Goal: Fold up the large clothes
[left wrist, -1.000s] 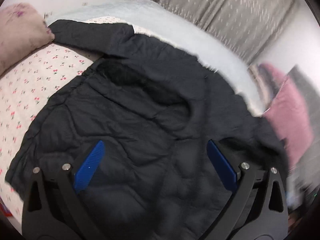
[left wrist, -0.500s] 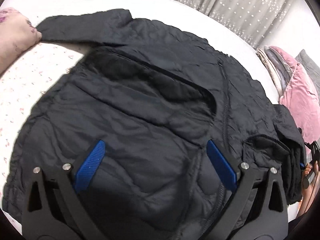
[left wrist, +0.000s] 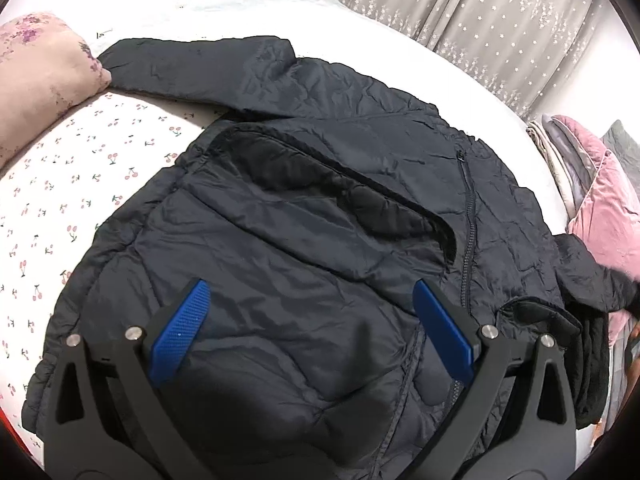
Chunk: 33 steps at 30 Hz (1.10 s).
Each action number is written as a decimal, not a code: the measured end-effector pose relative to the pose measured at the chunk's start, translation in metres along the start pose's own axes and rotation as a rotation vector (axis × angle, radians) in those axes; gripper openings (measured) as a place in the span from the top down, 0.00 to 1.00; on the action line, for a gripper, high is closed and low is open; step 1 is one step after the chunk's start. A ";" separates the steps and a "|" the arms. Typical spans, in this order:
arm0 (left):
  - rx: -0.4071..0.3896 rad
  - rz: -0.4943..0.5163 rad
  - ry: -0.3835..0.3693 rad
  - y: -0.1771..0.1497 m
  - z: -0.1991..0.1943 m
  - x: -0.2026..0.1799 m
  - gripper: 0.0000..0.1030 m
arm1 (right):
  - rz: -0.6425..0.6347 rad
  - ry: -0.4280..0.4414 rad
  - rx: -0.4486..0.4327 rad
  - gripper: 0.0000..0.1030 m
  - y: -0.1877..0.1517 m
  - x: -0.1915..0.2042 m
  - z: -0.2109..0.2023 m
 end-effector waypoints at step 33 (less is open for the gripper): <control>-0.009 -0.120 -0.036 0.004 0.002 0.032 0.02 | -0.755 0.082 0.594 0.70 -0.492 0.200 0.071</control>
Point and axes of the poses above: each gripper's, at about its wrist camera, not at the fingertips, and z roughly the way its jaws point, x to its left, y to its top, the point moved 7 cm from there along z, roughly the way its jaws point, and after that the axes turned 15 degrees about z, right-handed, at the moved point
